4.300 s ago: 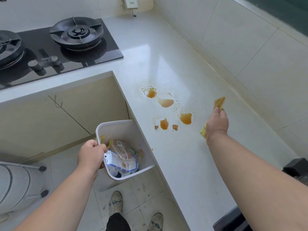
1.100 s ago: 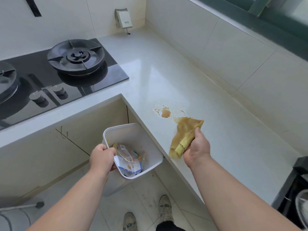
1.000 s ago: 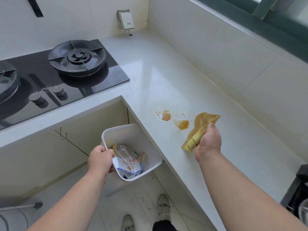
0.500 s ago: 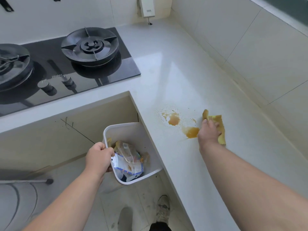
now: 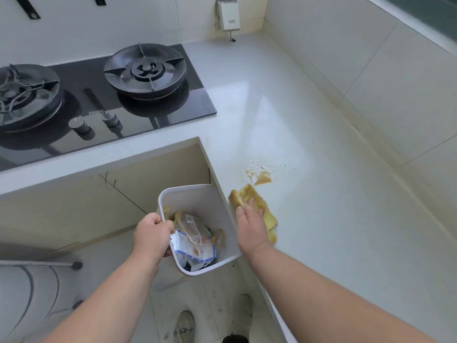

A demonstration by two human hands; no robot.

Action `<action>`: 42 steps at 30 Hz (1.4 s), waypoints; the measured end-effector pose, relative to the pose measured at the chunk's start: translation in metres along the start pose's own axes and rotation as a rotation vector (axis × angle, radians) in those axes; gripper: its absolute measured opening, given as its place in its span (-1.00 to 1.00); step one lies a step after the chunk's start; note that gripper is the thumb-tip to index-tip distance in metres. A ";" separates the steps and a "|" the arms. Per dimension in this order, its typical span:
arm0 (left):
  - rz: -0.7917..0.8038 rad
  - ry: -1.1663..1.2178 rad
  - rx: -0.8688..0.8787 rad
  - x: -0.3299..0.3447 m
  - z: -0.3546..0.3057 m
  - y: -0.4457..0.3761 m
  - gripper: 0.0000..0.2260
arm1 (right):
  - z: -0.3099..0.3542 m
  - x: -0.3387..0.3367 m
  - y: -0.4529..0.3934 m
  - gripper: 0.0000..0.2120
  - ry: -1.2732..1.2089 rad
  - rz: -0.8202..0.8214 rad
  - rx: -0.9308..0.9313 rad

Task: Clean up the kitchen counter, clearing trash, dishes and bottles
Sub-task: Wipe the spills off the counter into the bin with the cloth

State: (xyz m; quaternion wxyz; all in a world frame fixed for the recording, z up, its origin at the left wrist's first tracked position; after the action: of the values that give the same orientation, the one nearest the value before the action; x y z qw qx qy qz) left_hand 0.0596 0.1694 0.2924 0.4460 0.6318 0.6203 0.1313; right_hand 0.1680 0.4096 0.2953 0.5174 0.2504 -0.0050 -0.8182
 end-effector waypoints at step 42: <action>-0.008 0.005 0.002 0.007 -0.024 -0.024 -0.79 | 0.025 -0.033 -0.114 -0.51 0.447 0.155 -0.300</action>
State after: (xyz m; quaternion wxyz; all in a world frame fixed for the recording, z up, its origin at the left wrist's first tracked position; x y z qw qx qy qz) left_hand 0.0275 0.1816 0.2856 0.4445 0.6293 0.6240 0.1306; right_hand 0.0723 0.4849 0.3002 0.5980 0.3443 0.2112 -0.6922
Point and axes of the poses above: each hand's wrist, its own y-axis away from the middle knuckle, its own x-axis out of the palm, z = x × y, the point moved 8 cm from there along -y, towards the middle knuckle, and after that the axes turned 15 degrees about -x, right-handed, at the moved point
